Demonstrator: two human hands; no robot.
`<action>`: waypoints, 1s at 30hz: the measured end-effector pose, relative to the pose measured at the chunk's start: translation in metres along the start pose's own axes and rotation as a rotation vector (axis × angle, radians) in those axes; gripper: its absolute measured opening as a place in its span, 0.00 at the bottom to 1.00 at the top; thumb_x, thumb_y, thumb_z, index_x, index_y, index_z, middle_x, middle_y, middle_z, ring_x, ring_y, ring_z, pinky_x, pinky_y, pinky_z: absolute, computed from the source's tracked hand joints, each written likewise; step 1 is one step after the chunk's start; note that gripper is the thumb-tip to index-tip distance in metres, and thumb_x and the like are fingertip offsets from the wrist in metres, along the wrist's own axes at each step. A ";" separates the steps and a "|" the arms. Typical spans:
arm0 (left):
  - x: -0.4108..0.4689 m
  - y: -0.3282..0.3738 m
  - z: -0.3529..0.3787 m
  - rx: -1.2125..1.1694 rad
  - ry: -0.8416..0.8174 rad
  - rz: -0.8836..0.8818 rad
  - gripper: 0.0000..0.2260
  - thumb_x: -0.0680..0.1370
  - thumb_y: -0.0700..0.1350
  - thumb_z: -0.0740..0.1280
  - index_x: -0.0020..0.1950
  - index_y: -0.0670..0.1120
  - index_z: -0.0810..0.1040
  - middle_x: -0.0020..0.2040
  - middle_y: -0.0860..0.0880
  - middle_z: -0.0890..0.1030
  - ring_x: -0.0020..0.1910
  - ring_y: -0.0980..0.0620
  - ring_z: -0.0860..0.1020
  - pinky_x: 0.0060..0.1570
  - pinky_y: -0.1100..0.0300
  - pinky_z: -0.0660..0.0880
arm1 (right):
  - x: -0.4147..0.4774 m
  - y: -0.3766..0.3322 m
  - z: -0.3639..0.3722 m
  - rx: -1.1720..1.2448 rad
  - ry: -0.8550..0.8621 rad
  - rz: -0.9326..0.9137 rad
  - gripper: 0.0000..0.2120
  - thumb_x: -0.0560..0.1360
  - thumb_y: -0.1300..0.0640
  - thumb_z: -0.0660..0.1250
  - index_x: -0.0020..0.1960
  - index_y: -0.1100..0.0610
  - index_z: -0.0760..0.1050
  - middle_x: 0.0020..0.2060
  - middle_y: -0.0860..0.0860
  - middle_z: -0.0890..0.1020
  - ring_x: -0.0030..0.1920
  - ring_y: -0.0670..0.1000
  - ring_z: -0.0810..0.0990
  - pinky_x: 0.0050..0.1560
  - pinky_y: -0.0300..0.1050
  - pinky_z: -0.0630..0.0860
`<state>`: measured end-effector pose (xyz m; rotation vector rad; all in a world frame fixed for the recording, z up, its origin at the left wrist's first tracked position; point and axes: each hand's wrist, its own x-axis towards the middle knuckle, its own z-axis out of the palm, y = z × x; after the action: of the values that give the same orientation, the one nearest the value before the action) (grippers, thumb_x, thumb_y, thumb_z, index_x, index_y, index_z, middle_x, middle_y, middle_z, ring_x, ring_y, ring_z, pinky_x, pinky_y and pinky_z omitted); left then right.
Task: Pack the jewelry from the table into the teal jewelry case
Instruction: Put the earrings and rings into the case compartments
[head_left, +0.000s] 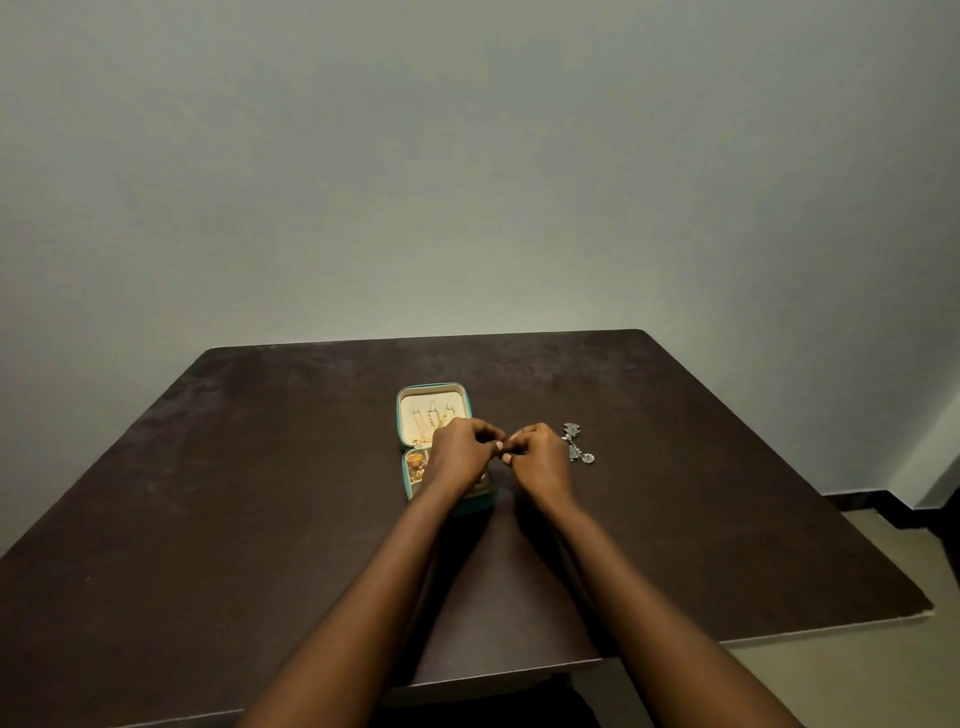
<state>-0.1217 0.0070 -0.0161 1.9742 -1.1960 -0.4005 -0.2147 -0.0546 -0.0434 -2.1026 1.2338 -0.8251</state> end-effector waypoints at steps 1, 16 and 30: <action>0.001 0.003 0.005 -0.002 -0.020 0.009 0.09 0.75 0.41 0.68 0.55 0.44 0.82 0.52 0.46 0.84 0.53 0.51 0.80 0.50 0.63 0.73 | 0.001 0.006 -0.003 0.001 0.007 0.012 0.09 0.71 0.67 0.69 0.50 0.64 0.82 0.52 0.59 0.79 0.54 0.54 0.78 0.49 0.34 0.67; 0.011 0.026 0.080 0.224 -0.140 0.022 0.10 0.74 0.39 0.61 0.52 0.40 0.79 0.52 0.37 0.79 0.53 0.37 0.77 0.50 0.51 0.75 | 0.044 0.080 -0.046 0.063 0.175 0.357 0.05 0.71 0.62 0.70 0.46 0.58 0.82 0.48 0.56 0.84 0.52 0.55 0.81 0.54 0.45 0.75; 0.015 0.023 0.081 0.148 -0.073 0.029 0.10 0.76 0.41 0.62 0.54 0.42 0.80 0.53 0.39 0.81 0.55 0.39 0.77 0.52 0.52 0.74 | 0.077 0.084 -0.033 -0.108 0.036 0.108 0.07 0.73 0.61 0.67 0.48 0.61 0.82 0.46 0.57 0.84 0.51 0.55 0.81 0.48 0.42 0.73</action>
<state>-0.1776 -0.0485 -0.0498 2.0801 -1.3328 -0.3818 -0.2555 -0.1639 -0.0658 -2.0916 1.4267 -0.7671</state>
